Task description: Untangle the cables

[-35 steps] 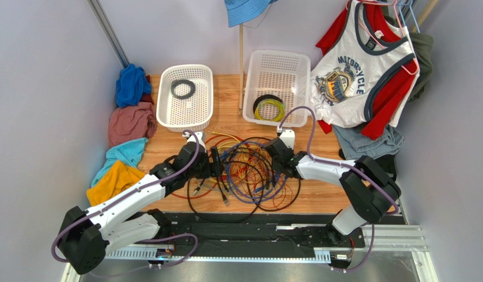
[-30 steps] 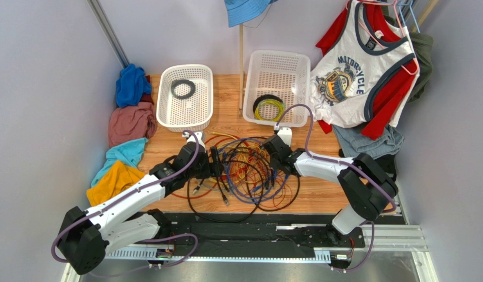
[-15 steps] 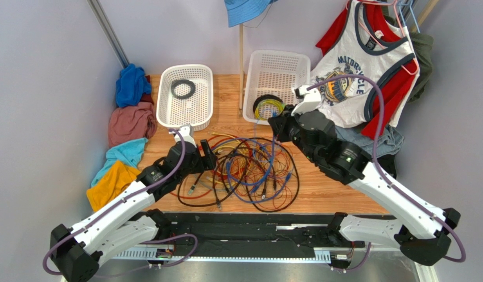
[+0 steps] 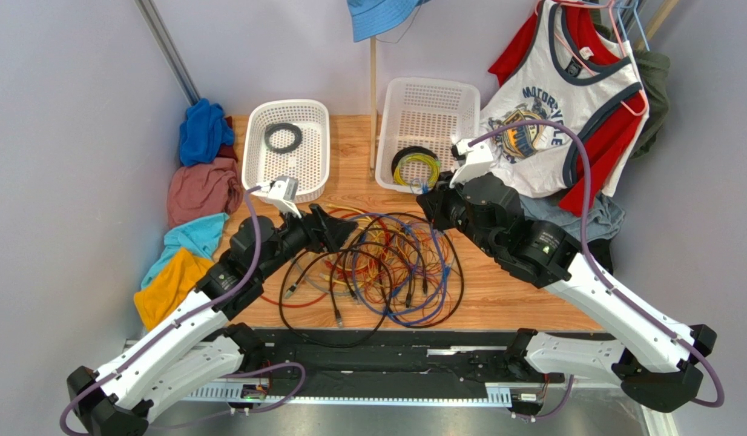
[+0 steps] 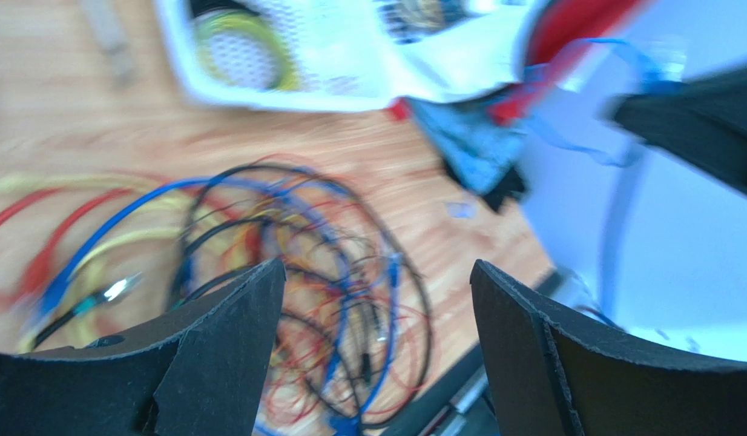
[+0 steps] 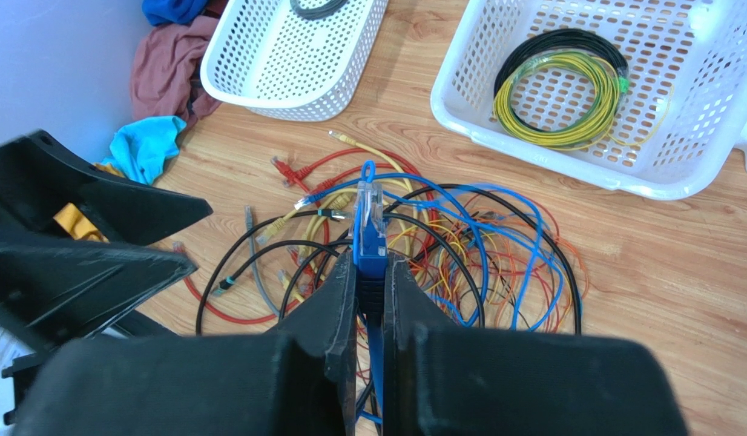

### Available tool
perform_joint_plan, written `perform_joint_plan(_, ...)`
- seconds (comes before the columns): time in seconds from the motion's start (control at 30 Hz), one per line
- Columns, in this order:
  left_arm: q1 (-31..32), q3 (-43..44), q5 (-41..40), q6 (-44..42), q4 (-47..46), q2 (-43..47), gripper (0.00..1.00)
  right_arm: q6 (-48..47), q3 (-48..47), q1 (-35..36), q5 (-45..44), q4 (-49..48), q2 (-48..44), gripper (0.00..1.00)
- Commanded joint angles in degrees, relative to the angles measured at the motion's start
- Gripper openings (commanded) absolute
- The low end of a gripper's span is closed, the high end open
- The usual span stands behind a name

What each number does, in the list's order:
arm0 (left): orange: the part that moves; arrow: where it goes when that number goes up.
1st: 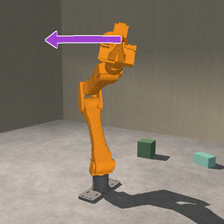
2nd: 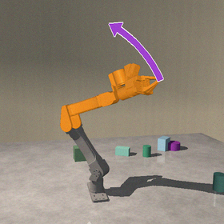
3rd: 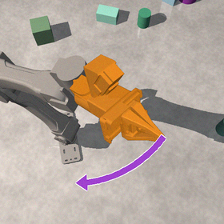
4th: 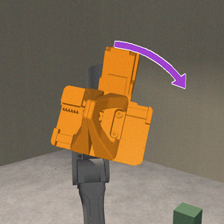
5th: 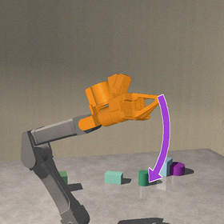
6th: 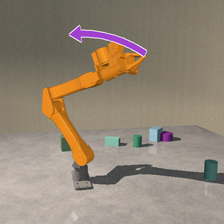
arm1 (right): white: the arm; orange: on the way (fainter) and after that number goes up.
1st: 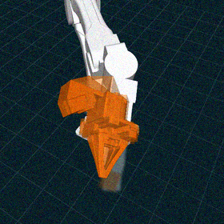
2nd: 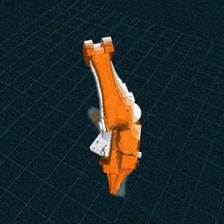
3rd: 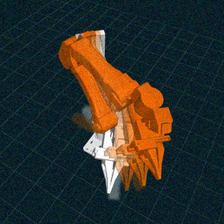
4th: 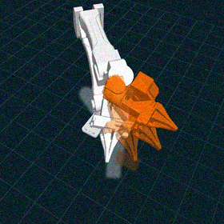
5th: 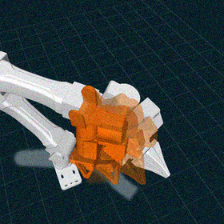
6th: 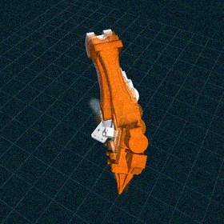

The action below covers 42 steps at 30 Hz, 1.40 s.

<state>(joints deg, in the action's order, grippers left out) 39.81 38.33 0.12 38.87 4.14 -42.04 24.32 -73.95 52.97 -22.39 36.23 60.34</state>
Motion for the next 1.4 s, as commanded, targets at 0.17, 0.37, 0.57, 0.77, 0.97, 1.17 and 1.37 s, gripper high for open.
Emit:
perform_joint_plan(0.17,8.8,-1.5,18.4,-10.6,-24.2,-6.8,0.84,0.9,0.1,0.3,1.9,-2.7,2.3,0.00)
perform_joint_plan(0.37,13.3,-2.2,20.0,-9.1,-33.8,-12.9,0.84,2.3,0.9,0.4,3.0,-3.8,3.5,0.00)
perform_joint_plan(0.57,17.3,-2.3,21.5,-6.3,-44.2,-20.9,0.84,2.7,1.1,0.4,3.1,-4.3,3.5,0.00)
perform_joint_plan(0.77,18.7,-1.9,21.0,-2.8,-52.1,-28.8,0.81,2.9,1.4,0.3,3.2,-4.9,2.9,0.00)
perform_joint_plan(0.97,18.7,-2.1,19.0,1.1,-60.7,-33.0,0.75,4.4,3.1,0.4,6.1,-6.6,1.8,0.00)
perform_joint_plan(1.17,18.7,3.6,18.4,3.5,-56.3,-35.7,0.17,5.1,4.6,0.2,6.7,-6.6,0.8,0.00)
perform_joint_plan(1.37,18.7,3.7,11.9,-1.2,-36.3,-26.8,0.00,4.5,6.4,0.3,-1.2,-2.5,-4.4,0.64)
